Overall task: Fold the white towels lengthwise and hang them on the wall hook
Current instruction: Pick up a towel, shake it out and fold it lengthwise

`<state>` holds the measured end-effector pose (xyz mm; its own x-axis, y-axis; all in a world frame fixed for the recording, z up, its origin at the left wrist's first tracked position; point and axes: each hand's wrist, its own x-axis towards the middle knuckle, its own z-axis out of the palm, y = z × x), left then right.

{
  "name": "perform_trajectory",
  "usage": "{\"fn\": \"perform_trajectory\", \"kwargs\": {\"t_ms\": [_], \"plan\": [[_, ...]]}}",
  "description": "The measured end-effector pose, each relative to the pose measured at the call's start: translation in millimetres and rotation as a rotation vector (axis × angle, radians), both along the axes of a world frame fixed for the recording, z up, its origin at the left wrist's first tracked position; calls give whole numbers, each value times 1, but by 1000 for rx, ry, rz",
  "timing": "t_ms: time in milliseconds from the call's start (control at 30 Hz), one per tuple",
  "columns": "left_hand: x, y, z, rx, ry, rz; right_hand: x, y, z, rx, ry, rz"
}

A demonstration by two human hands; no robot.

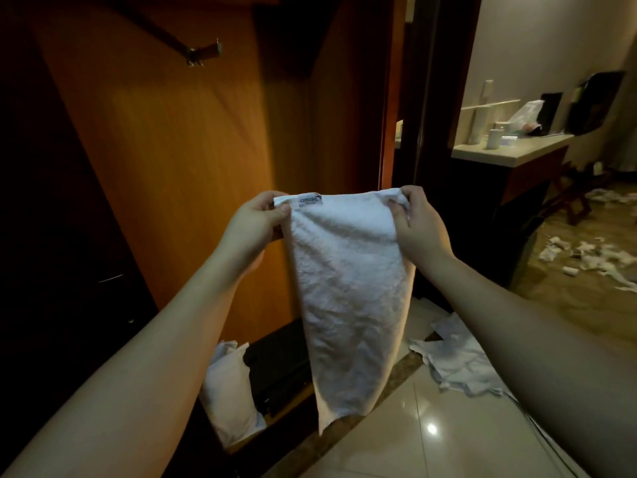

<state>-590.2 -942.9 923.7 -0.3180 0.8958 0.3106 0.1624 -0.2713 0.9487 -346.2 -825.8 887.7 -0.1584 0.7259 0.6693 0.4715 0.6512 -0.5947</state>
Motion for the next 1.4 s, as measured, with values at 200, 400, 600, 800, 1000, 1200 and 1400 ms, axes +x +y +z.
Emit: {"fn": "perform_trajectory", "kwargs": {"t_ms": [200, 400, 600, 800, 1000, 1200, 1400], "plan": [[8, 1, -6, -22, -53, -19, 11, -1, 8, -211, 44, 76], [9, 0, -15, -65, -52, 9, 16, -1, 8, -450, 97, 287], [20, 1, -31, -162, -61, 105, 14, -11, -13, -595, -6, 410], [35, -9, -43, -212, -39, 244, -7, -35, -24, -565, -64, 140], [65, -26, -59, -141, -33, 425, -35, -70, -35, -577, 208, 99], [89, -42, -71, -17, 1, 399, -52, -94, -36, -494, 165, 169], [91, -47, -60, -9, -57, 314, -49, -92, -27, -511, 150, 288]]}}
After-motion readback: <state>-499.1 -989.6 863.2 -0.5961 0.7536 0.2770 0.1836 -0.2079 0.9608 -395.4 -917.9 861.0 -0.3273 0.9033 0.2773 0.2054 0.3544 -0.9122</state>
